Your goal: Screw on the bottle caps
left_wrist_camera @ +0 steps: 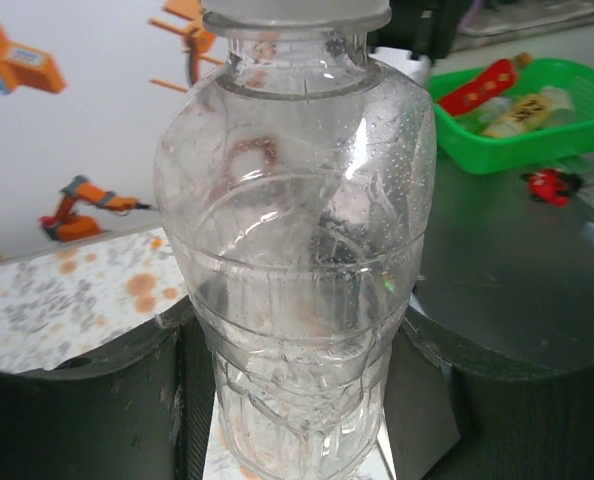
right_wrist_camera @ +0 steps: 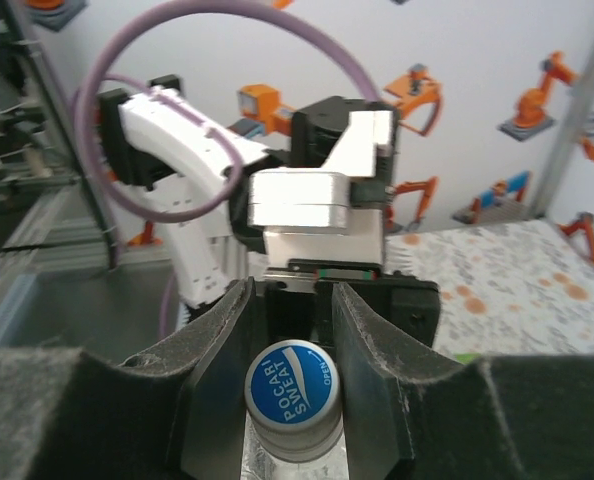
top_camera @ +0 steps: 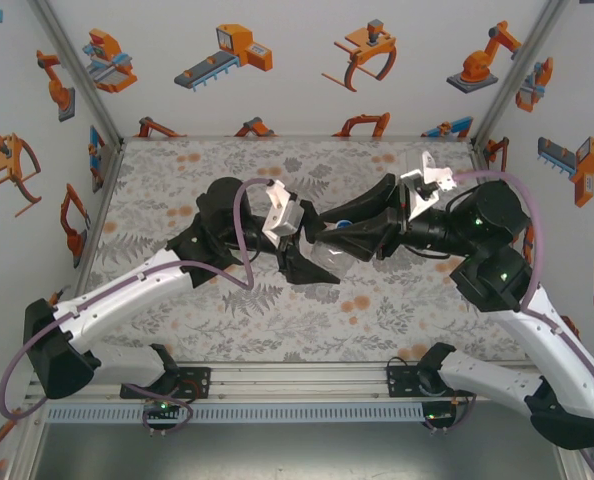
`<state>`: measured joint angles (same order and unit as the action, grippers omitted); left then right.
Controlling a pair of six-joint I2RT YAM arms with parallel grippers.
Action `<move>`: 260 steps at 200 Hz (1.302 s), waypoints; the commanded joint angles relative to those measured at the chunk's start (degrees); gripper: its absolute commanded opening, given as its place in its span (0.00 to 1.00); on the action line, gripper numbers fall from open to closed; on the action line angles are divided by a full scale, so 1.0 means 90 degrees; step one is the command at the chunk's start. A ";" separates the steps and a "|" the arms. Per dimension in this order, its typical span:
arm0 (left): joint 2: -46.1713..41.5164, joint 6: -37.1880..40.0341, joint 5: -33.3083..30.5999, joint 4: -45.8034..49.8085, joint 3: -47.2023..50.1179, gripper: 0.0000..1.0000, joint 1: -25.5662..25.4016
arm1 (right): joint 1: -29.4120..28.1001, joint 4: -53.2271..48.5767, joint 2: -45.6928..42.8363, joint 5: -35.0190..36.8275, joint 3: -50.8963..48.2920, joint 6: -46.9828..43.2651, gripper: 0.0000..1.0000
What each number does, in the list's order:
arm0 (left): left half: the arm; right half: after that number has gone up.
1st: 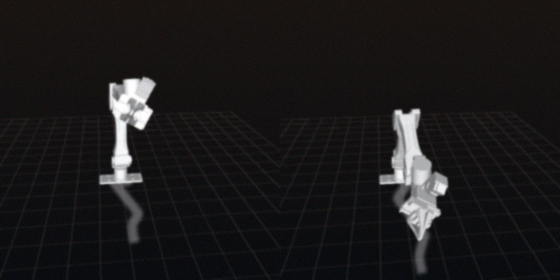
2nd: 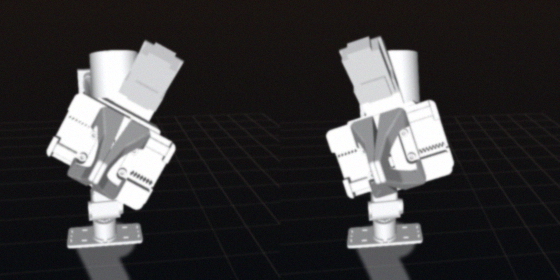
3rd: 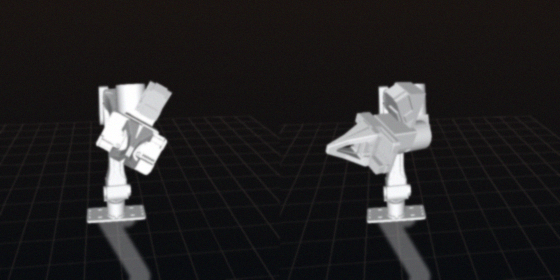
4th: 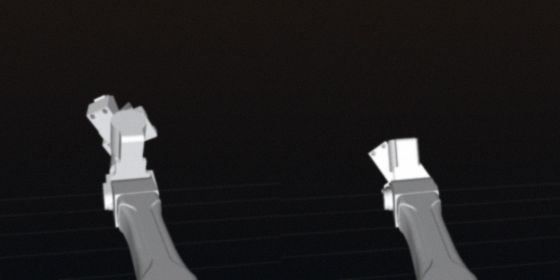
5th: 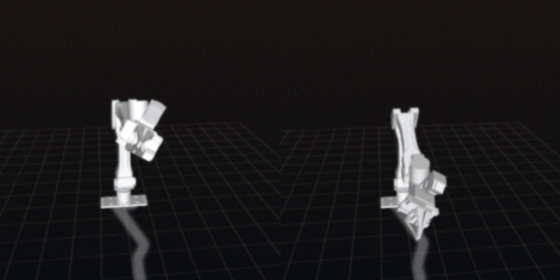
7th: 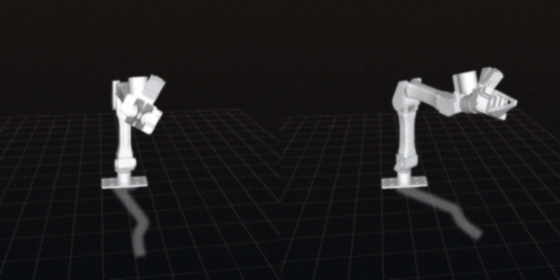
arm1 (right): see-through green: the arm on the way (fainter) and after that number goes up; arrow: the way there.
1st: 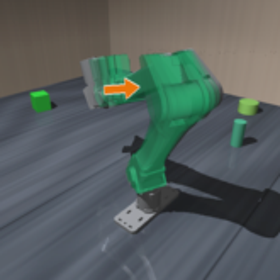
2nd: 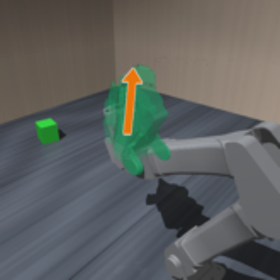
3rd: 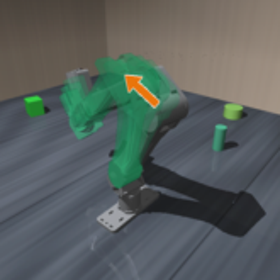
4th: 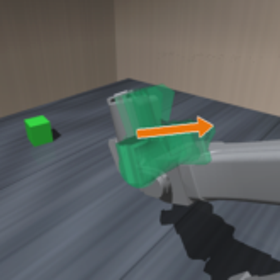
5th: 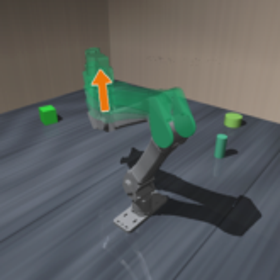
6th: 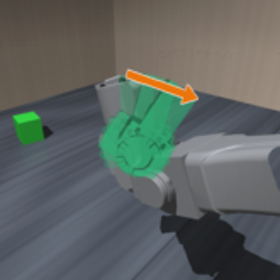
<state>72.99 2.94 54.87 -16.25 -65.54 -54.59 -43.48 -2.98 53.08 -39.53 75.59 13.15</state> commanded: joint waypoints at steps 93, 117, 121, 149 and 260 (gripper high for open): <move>0.0190 0.0669 -0.4225 0.0167 -0.0104 0.00 -0.0007 | -0.0011 -0.0453 0.0427 0.4847 -0.0176 -0.0076 0.00; 0.0429 0.0587 -0.5480 0.0382 -0.0221 0.00 -0.0043 | -0.0006 -0.0383 0.0527 0.5743 -0.0373 0.0327 0.00; 0.0478 0.0543 -0.5651 0.0423 -0.0262 0.00 -0.0050 | -0.0004 -0.0362 0.0549 0.5910 -0.0419 0.0420 0.00; 0.0809 0.0572 -0.6158 0.0811 -0.0598 0.00 -0.0186 | -0.0008 -0.0110 0.0631 0.6804 -0.0820 0.1207 0.00; 0.1284 0.0354 -0.6545 0.1262 -0.1062 0.00 -0.0321 | -0.0002 -0.0649 0.1014 0.7421 -0.0566 0.2937 0.00</move>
<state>84.75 7.35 -1.32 -3.20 -71.37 -57.89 -43.33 -6.31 62.74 28.21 67.90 37.50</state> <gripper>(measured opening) 0.546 0.359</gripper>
